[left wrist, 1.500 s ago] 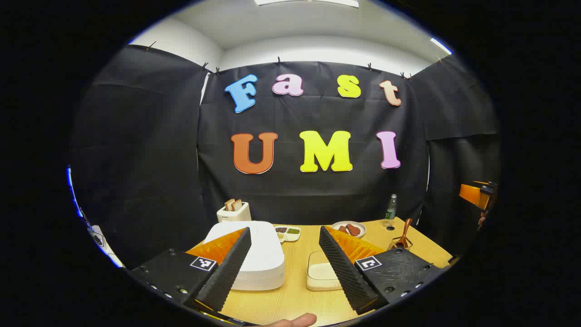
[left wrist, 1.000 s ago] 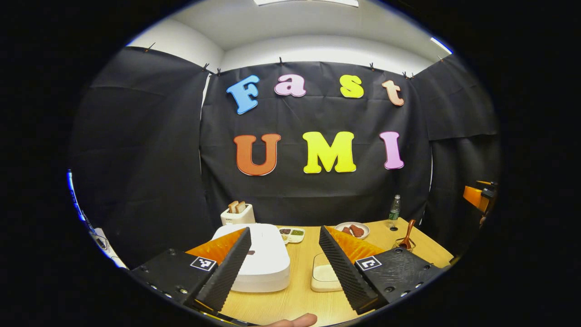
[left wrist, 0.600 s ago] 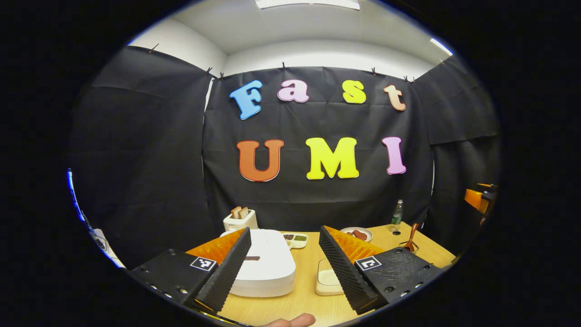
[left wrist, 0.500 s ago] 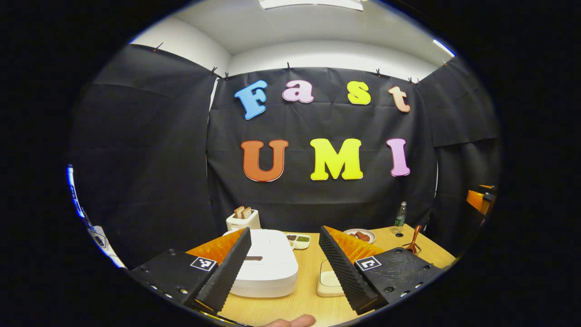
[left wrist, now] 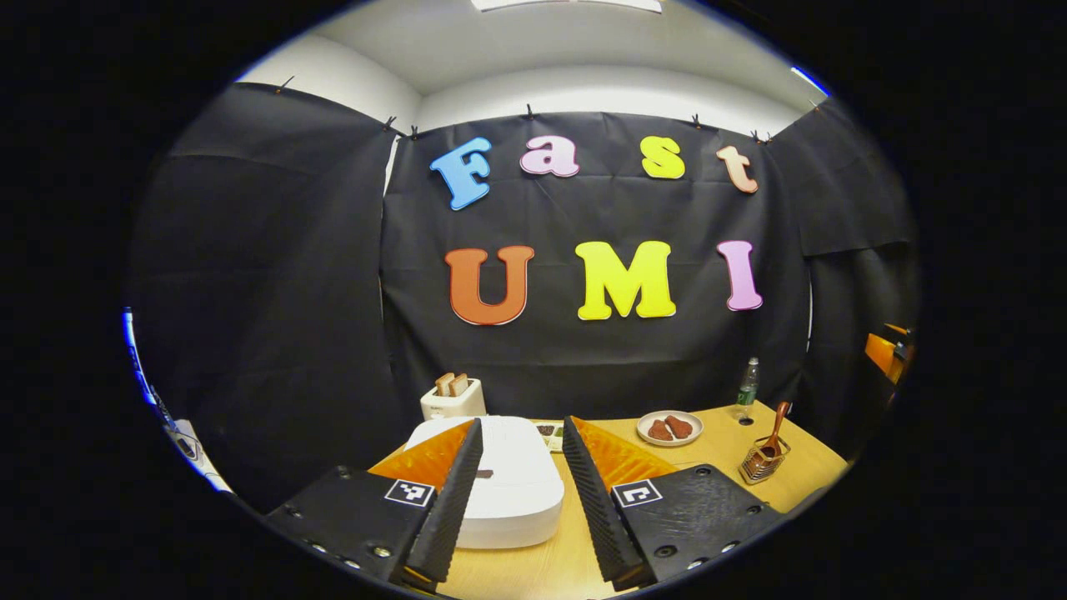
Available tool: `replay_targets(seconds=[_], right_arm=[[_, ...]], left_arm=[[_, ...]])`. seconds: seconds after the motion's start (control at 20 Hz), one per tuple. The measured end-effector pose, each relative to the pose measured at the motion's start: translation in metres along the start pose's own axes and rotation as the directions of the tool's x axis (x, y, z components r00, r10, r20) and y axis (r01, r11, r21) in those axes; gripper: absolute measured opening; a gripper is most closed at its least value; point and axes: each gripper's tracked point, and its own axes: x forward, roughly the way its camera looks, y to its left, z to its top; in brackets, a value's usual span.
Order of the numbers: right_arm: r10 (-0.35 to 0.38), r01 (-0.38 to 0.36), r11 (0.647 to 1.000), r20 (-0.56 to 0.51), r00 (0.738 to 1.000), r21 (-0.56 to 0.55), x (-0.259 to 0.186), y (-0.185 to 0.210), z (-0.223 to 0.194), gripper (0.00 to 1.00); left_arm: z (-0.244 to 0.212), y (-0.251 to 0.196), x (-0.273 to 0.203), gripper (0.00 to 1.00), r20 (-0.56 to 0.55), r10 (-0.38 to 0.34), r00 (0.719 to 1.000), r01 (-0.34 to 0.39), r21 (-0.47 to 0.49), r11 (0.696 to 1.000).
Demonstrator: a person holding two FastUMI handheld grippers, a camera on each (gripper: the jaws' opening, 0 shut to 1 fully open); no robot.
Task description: Close the left gripper, press the button to open the rice cooker; take a wooden spoon from the chopstick holder with the right hand, scoop a spoonful of rice and pour it into the rice cooker, then put the wooden spoon back into the chopstick holder.
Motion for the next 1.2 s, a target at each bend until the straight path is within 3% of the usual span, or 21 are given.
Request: replay_targets(seconds=[0.1, 0.2, 0.4, 0.45, 0.7, 1.1, 1.15, 1.2], right_arm=[[0.003, -0.003, 1.0, 0.001, 1.0, -0.011, 0.005, -0.002, -0.006, 0.99], [-0.002, 0.002, 1.0, 0.013, 1.0, -0.005, 0.009, -0.004, -0.008, 0.99], [0.007, -0.007, 1.0, -0.013, 1.0, -0.018, 0.019, -0.004, -0.029, 0.99], [0.006, -0.007, 1.0, -0.019, 1.0, -0.023, 0.02, -0.005, -0.033, 0.96], [0.014, -0.015, 1.0, -0.05, 0.999, -0.025, 0.029, -0.008, -0.054, 0.99], [-0.01, 0.007, 0.999, -0.09, 0.996, -0.034, 0.045, -0.02, -0.074, 0.99], [-0.009, 0.007, 1.0, -0.096, 0.995, -0.03, 0.047, -0.02, -0.077, 0.99], [-0.006, 0.003, 1.0, -0.102, 0.995, -0.026, 0.047, -0.02, -0.079, 0.99]], left_arm=[[-0.012, 0.008, 0.021, 0.63, -0.029, 0.011, 1.0, -0.011, -0.012, 1.0], [-0.026, 0.022, 0.038, 0.18, -0.073, 0.045, 0.996, -0.047, -0.03, 0.998], [-0.076, 0.035, 0.071, 0.15, -0.243, 0.06, 0.968, -0.073, -0.044, 0.996], [-0.089, 0.037, 0.077, 0.0, -0.291, 0.06, 0.955, -0.08, -0.057, 0.995], [-0.129, 0.06, 0.105, 0.0, -0.401, 0.1, 0.911, -0.123, -0.032, 0.992], [-0.158, 0.059, 0.118, 0.0, -0.465, 0.093, 0.88, -0.12, -0.029, 0.992], [-0.154, 0.059, 0.12, 0.0, -0.44, 0.098, 0.892, -0.114, -0.011, 0.993], [-0.155, 0.057, 0.12, 0.0, -0.452, 0.1, 0.886, -0.111, 0.002, 0.994]])
